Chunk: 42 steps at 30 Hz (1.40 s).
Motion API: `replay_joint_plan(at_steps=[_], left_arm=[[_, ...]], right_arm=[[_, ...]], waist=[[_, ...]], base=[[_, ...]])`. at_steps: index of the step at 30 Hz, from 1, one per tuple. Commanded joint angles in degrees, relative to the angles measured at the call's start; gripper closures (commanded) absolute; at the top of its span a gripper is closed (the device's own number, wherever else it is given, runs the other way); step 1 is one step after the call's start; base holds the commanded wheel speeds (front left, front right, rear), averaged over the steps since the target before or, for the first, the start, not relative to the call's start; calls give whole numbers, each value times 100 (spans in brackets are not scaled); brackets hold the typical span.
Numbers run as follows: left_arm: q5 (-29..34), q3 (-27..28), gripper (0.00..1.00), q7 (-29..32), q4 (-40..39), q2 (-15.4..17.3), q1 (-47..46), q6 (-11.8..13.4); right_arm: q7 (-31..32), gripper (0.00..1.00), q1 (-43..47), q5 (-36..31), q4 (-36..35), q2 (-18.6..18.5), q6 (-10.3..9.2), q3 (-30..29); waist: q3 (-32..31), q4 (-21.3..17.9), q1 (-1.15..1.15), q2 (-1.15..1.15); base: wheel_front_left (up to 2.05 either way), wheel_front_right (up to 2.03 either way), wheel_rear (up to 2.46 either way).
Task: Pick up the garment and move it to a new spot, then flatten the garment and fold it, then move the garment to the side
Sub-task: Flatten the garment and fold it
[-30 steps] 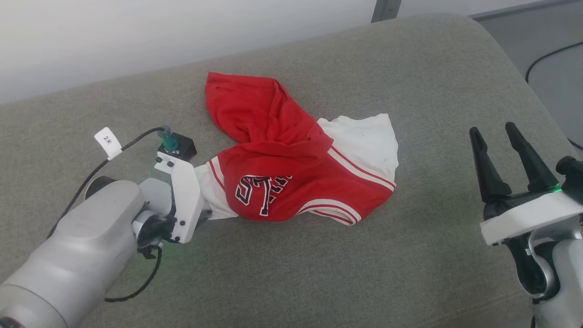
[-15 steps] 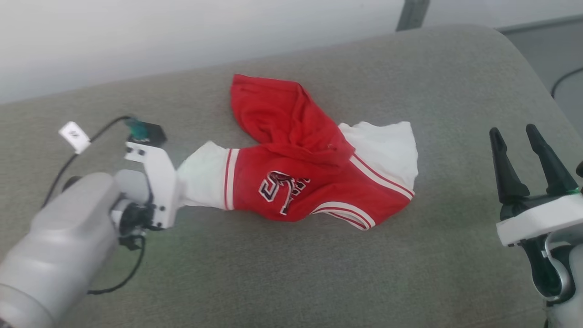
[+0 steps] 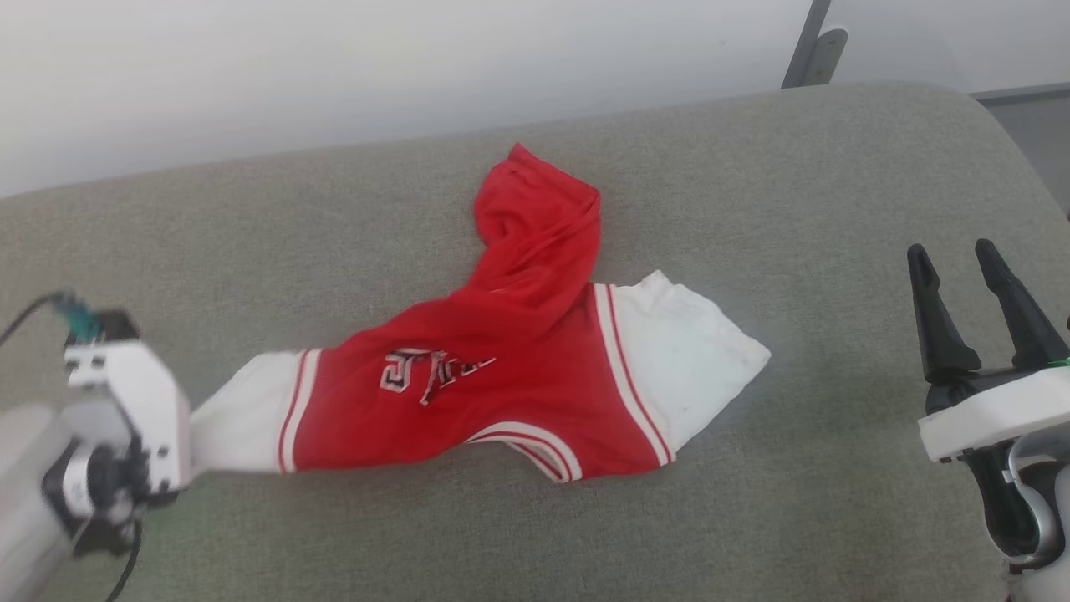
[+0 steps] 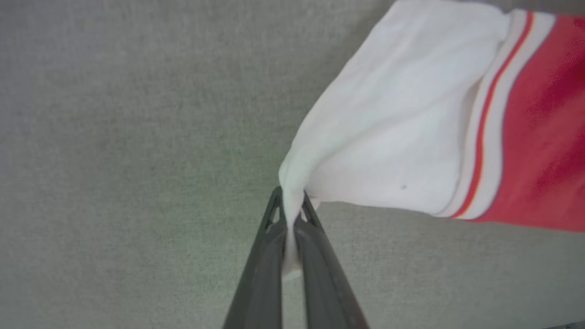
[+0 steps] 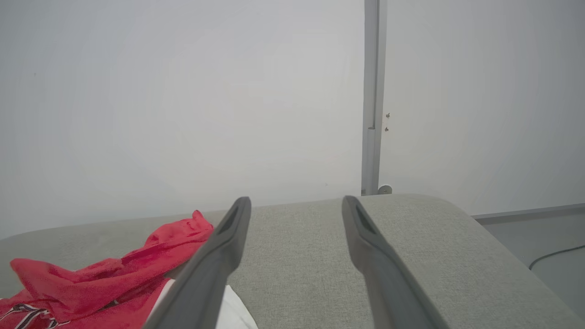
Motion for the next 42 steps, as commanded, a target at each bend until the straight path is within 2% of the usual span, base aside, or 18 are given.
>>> replay_joint_plan(at_steps=[1, 6, 11, 16, 17, 18, 19, 20, 29, 32, 38, 39, 42], left_arm=[[-85, 28, 100, -17, -120, 83, 131, 103], [-419, 151, 100, -116, -780, 459, 801, 520], [-784, 255, 100, 12, -1373, 612, 1187, 819], [-605, 211, 100, 24, -2059, 816, 1139, 1092], [-520, 179, 84, -17, -2153, 845, 1124, 1104], [-467, 156, 74, -45, -2220, 873, 1129, 1106], [-422, 130, 57, -48, -2270, 897, 1153, 1113], [-367, 96, 0, -28, -2303, 935, 1169, 1125], [186, -104, 0, 336, -2991, 1214, 633, 1081], [469, -134, 0, 430, -3235, 1126, 279, 982], [1075, -483, 0, 706, -3265, 698, -311, 473], [1075, -483, 0, 706, -3265, 698, -311, 473], [1339, -678, 0, 670, -3032, 447, -486, 125]], right_arm=[[22, 0, 34, 3, -19, 11, -2, -17], [29, 0, 38, 15, -30, 21, -2, -23], [43, 0, 26, 11, -6, 26, -2, -22], [68, 0, 76, -12, -12, 2, -2, -41], [75, 0, 84, -20, -23, 10, -2, -37], [74, 0, 91, -24, -27, 18, -2, -30], [78, 0, 98, -28, -31, 29, -2, -16], [86, 0, 103, -30, -34, 41, -2, -2], [63, 0, 158, -42, -11, 39, -2, 98], [55, 0, 183, -55, -19, 65, -2, 128], [35, 0, 97, -49, 41, 121, -2, 217], [35, 0, 97, -49, 41, 121, -2, 217], [23, 0, 28, -32, 37, 131, -2, 296]], waist=[[13, -2, 0, 0], [47, -15, 0, 0], [18, -27, 0, 0], [-51, -9, 0, 0], [-59, -11, 0, 0], [-70, -16, 0, 0], [-83, -25, 0, 0], [-96, -38, 0, 0], [-254, -155, 0, 0], [-295, -205, 0, 0], [-317, -368, 0, 0], [-317, -368, 0, 0], [-275, -479, 0, 0]], base=[[0, 0, 0], [0, 0, 0], [0, 0, 0], [0, 0, 0], [0, 0, 0], [0, 0, 0], [0, 0, 0], [0, 0, 0], [0, 0, 0], [0, 0, 0], [0, 0, 0], [0, 0, 0], [0, 0, 0]])
